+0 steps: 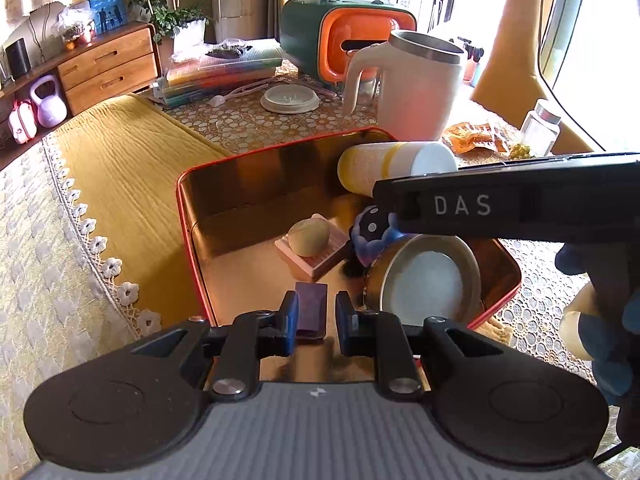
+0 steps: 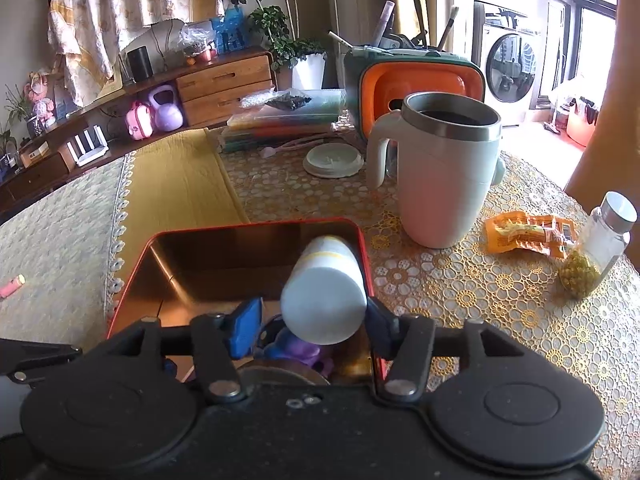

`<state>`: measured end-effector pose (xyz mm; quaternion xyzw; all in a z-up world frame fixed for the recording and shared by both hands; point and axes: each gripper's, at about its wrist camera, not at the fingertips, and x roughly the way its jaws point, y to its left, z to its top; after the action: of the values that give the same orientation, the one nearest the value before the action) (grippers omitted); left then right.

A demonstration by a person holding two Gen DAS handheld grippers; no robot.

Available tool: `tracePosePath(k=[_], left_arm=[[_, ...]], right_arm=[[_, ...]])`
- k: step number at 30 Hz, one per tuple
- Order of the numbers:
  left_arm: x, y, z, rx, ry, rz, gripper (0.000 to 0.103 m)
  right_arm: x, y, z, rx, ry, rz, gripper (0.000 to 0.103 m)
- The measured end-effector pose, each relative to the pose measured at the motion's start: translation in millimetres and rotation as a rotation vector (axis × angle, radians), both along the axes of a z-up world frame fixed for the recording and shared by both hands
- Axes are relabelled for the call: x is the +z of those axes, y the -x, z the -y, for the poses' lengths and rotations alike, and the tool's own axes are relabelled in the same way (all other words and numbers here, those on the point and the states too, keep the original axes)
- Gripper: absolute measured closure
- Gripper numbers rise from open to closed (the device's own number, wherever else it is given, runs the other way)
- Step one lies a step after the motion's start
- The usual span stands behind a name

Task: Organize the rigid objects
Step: 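Open the right tool to drop the bottle in the box while the left tool releases the purple piece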

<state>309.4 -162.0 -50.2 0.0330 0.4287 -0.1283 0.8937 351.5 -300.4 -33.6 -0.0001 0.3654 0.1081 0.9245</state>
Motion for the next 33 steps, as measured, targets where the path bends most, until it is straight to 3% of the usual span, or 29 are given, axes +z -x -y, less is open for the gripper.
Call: tracePosePath(k=[8,13,27,29,31,33], left_arm=[[17.6,19.6,-13.5,0.009,0.033,0.024,0.083],[27.7,34.2,-24.6,0.017,0.049,0.048,0.076],[48.8,73.4,-67.4,0.064,0.090,0.091,0.075],[51.1,79.2,-73.7,0.072,0.095,0.098,0.070],[53.6,86.1,-80.4,0.080,0.105,0.110,0.041],[56.5,94.6,-86.6,0.089,0.104,0.130,0.036]], right_arm=[[9.6,19.4,-6.7,0.014,0.020,0.013,0.040],[16.2,35.8,-16.1,0.038,0.033,0.026,0.038],[33.5,76.0,-45.7,0.076,0.048,0.067,0.020],[35.3,80.7,-49.5,0.079,0.048,0.071,0.018],[36.6,86.0,-53.6,0.082,0.043,0.075,0.016],[37.8,91.1,-55.9,0.083,0.029,0.079,0.012]])
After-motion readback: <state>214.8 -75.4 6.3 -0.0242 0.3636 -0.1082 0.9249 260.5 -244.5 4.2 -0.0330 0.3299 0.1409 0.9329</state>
